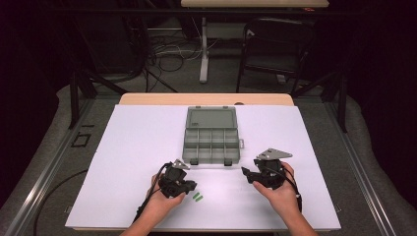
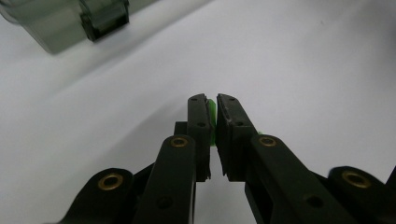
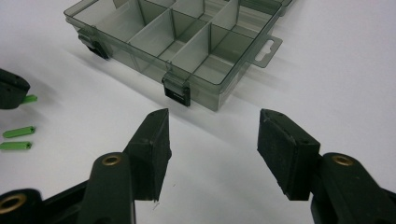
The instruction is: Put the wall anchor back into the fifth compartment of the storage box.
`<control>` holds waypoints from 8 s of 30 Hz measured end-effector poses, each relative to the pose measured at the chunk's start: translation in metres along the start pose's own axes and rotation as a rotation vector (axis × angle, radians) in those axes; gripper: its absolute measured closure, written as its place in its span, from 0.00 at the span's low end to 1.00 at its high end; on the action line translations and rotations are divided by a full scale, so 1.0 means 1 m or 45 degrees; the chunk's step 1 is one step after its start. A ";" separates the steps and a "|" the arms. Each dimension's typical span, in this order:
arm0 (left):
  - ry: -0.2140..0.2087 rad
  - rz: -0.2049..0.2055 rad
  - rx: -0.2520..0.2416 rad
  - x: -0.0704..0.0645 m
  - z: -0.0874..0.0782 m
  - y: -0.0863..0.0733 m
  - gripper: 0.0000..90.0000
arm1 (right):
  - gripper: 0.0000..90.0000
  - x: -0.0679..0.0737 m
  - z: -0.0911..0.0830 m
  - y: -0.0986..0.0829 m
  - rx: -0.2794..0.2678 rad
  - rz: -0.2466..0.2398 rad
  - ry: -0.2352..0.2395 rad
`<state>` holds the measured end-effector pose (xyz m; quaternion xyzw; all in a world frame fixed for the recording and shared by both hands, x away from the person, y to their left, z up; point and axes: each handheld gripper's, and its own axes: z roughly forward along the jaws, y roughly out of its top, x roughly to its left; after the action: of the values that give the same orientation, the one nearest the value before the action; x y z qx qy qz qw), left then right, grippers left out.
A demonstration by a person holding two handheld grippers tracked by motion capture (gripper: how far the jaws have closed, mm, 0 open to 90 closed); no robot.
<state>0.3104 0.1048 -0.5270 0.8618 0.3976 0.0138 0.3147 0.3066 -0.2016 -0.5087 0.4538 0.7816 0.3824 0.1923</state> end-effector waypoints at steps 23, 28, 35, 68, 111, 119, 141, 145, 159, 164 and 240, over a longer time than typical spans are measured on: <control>0.030 -0.065 -0.054 0.025 -0.033 0.056 0.94 | 0.48 -0.001 0.000 0.000 -0.001 -0.001 -0.002; 0.061 -0.077 -0.057 0.033 -0.035 0.070 0.94 | 0.46 0.000 0.001 0.000 0.002 0.001 0.006; 0.063 -0.077 -0.056 0.044 -0.034 0.084 0.94 | 0.43 -0.001 0.001 0.001 0.025 -0.003 0.008; 0.161 -0.061 0.035 0.076 0.023 0.094 0.94 | 0.40 -0.003 0.006 0.000 -0.042 -0.065 0.034; 0.118 -0.062 -0.140 0.057 -0.015 0.061 0.57 | 0.28 -0.001 0.004 0.002 -0.051 -0.043 0.004; 0.083 -0.014 -0.242 0.036 -0.034 0.022 0.52 | 0.27 0.001 0.003 0.002 -0.067 -0.059 0.007; 0.050 0.032 -0.266 0.007 -0.039 -0.026 0.67 | 0.27 0.001 0.001 0.003 -0.071 -0.068 0.003; 0.046 0.028 -0.258 0.005 -0.034 -0.028 0.67 | 0.27 0.001 0.002 0.003 -0.083 -0.065 0.001; 0.041 0.041 -0.193 -0.006 -0.019 -0.029 0.76 | 0.27 0.000 0.003 0.003 -0.091 -0.065 0.003; 0.032 0.044 -0.155 -0.009 -0.013 -0.029 0.84 | 0.27 0.001 0.003 0.003 -0.089 -0.061 0.000; 0.049 -0.124 -0.192 0.054 -0.037 0.050 0.95 | 0.28 -0.002 0.002 0.002 -0.098 -0.061 -0.007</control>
<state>0.3714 0.1377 -0.4820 0.8148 0.4429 0.0448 0.3715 0.3103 -0.2015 -0.5085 0.4282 0.7765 0.4061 0.2208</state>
